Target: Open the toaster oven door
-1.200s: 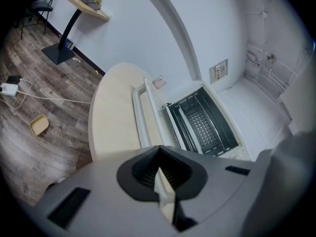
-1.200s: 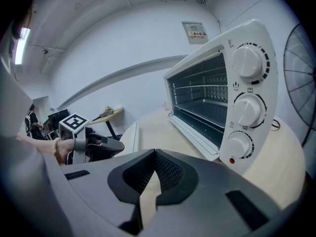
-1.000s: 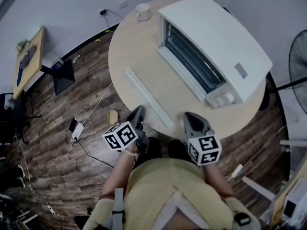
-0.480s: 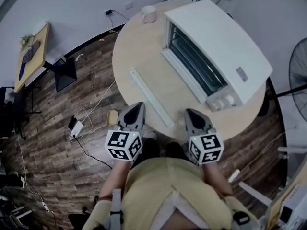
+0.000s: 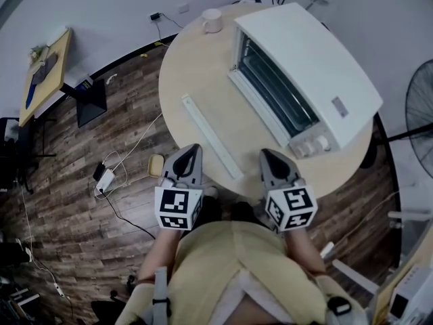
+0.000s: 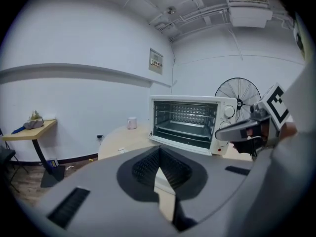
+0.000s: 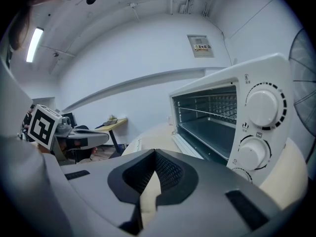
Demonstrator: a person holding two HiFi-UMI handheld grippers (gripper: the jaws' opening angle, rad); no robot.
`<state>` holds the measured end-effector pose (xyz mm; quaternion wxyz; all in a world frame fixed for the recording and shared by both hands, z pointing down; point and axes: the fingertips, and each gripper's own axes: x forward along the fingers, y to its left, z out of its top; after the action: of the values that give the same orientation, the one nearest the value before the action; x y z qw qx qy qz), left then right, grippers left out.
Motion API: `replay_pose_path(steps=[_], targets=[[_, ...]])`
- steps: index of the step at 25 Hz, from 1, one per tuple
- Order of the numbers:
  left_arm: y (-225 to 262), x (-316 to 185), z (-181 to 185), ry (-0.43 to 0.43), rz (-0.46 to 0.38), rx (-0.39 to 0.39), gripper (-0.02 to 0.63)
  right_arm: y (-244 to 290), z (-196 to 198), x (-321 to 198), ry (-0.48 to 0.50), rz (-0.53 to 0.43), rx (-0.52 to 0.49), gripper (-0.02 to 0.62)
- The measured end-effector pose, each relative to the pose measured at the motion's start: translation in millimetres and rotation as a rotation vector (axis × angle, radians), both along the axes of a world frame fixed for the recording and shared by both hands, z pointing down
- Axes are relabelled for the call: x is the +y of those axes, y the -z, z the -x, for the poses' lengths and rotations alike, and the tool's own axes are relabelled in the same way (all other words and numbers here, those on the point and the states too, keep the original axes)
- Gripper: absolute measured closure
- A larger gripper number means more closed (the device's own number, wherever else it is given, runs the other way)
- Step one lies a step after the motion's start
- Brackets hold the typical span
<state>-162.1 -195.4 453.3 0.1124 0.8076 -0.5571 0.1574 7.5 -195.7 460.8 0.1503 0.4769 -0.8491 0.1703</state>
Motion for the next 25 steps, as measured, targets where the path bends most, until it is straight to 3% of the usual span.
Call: replay_pose_path(steps=[6,25], targets=[[-5.6,4.1,3.0,0.028,0.051,0.032,0.607,4.0,-1.1,-3.8,0.012,-0.015,-0.003,0.592],[-1.1,14.6,-6.3,0.103,0.062,0.054,0.607,5.9,-8.0,-7.9,0.085,-0.015,-0.028,0.592]])
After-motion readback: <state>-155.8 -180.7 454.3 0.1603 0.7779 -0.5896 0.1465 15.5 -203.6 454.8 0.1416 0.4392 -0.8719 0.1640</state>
